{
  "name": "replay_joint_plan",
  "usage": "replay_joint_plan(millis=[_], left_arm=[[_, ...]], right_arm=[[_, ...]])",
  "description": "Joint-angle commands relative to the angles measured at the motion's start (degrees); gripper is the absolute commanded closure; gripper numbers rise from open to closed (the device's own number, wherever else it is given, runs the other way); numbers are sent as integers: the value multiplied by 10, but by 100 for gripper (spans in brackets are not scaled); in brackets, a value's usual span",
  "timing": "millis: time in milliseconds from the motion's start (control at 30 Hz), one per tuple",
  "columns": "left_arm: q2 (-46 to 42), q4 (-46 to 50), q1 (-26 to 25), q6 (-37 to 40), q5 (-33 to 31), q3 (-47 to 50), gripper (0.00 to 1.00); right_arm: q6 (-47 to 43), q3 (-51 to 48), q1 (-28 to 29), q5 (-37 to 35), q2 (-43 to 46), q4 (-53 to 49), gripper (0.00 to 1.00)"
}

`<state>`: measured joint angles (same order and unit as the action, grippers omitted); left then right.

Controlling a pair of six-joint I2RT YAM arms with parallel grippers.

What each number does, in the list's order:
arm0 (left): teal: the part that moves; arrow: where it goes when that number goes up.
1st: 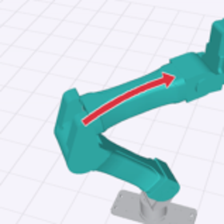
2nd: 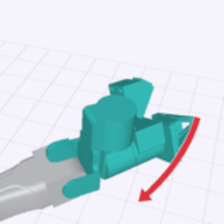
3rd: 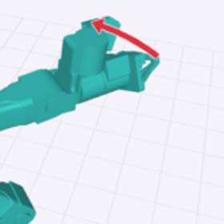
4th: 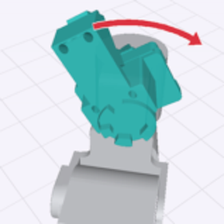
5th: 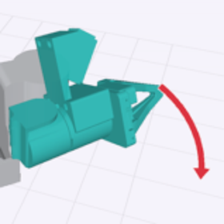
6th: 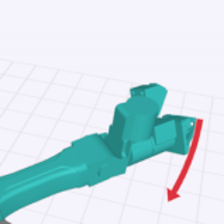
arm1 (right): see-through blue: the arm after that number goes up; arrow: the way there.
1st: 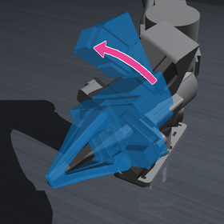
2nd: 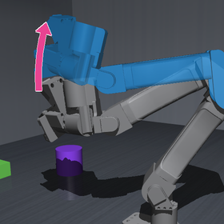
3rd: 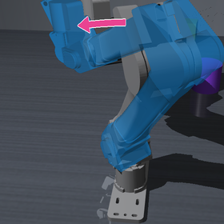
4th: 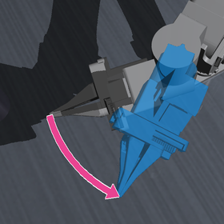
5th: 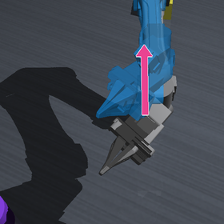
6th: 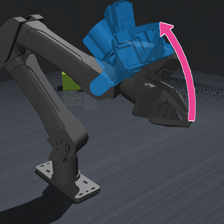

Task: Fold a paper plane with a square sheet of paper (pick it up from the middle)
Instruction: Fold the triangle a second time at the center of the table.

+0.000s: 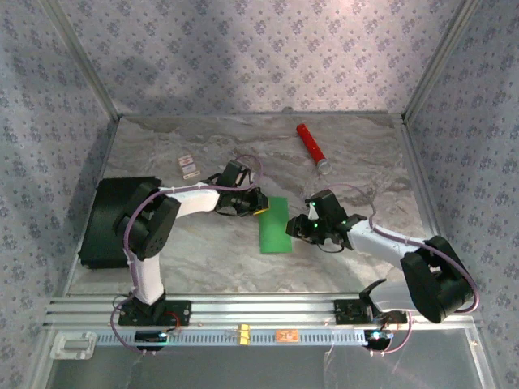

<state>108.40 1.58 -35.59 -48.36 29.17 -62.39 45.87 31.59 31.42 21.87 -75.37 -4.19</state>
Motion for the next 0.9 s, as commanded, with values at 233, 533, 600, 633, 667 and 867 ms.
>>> replay_joint_plan(millis=[233, 533, 600, 633, 667, 867], left_arm=[[55, 11, 8, 29, 16, -37, 87], [55, 8, 9, 44, -4, 16, 87], [55, 5, 8, 44, -6, 24, 87], [55, 4, 9, 44, -5, 26, 87], [55, 4, 9, 45, -6, 27, 87], [55, 3, 9, 45, -4, 23, 87]], right_arm=[[29, -18, 12, 23, -11, 15, 51], [40, -25, 17, 37, -32, 24, 44], [42, -26, 17, 39, -38, 27, 43], [43, -27, 18, 39, -39, 30, 42], [44, -28, 18, 41, -40, 36, 42], [58, -26, 18, 59, -43, 76, 51]])
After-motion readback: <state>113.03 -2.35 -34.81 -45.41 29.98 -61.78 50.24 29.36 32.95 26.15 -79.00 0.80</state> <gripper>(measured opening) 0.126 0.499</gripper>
